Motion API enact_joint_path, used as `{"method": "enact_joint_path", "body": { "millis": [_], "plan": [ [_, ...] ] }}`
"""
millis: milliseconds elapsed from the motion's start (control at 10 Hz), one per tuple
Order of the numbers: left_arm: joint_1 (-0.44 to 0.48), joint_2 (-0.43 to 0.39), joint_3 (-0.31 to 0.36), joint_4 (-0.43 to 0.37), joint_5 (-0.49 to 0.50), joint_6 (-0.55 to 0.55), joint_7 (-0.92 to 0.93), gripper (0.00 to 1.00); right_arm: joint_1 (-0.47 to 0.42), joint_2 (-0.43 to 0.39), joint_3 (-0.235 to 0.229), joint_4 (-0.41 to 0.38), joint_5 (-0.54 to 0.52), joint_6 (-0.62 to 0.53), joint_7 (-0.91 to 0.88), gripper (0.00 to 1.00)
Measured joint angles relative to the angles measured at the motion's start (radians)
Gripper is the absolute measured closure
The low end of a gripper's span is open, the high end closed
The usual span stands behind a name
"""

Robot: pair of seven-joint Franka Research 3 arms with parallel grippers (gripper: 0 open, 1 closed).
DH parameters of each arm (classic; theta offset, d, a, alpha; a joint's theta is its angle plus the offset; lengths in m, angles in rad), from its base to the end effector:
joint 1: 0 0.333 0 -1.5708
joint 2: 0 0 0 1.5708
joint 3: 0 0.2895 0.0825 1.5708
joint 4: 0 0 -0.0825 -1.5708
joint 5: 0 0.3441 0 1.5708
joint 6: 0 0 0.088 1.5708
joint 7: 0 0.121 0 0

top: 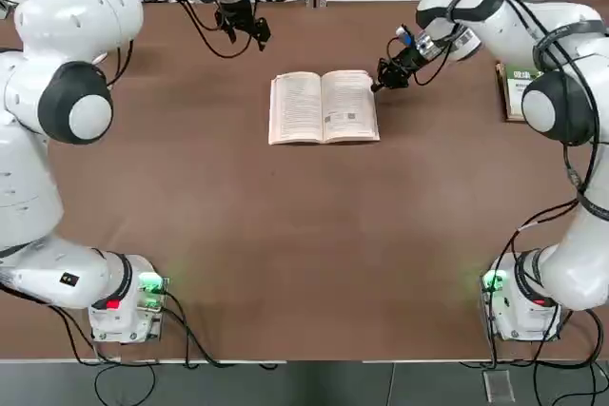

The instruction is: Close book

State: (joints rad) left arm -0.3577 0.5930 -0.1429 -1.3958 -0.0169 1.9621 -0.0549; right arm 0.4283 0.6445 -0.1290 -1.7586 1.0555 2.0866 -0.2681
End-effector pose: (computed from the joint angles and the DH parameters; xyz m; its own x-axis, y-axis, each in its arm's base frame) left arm 0.5888 -0.3045 0.3426 0.9139 -0.4050 -0.0276 -0.4010 -0.9113 0.0936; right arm 0.5569 0.2332 0.1933 0.9597 0.0005 -0.2809 -0.1887 -0.7397 -0.6460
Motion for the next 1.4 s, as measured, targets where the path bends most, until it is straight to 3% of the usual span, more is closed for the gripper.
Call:
{"method": "enact_joint_path", "body": {
  "millis": [1400],
  "plan": [
    [-0.009,0.033,0.000,0.001,0.000,0.020,-0.001,0.00,0.043,0.033,0.000,-0.012,0.051,0.069,-0.021,0.99]
  ]
}}
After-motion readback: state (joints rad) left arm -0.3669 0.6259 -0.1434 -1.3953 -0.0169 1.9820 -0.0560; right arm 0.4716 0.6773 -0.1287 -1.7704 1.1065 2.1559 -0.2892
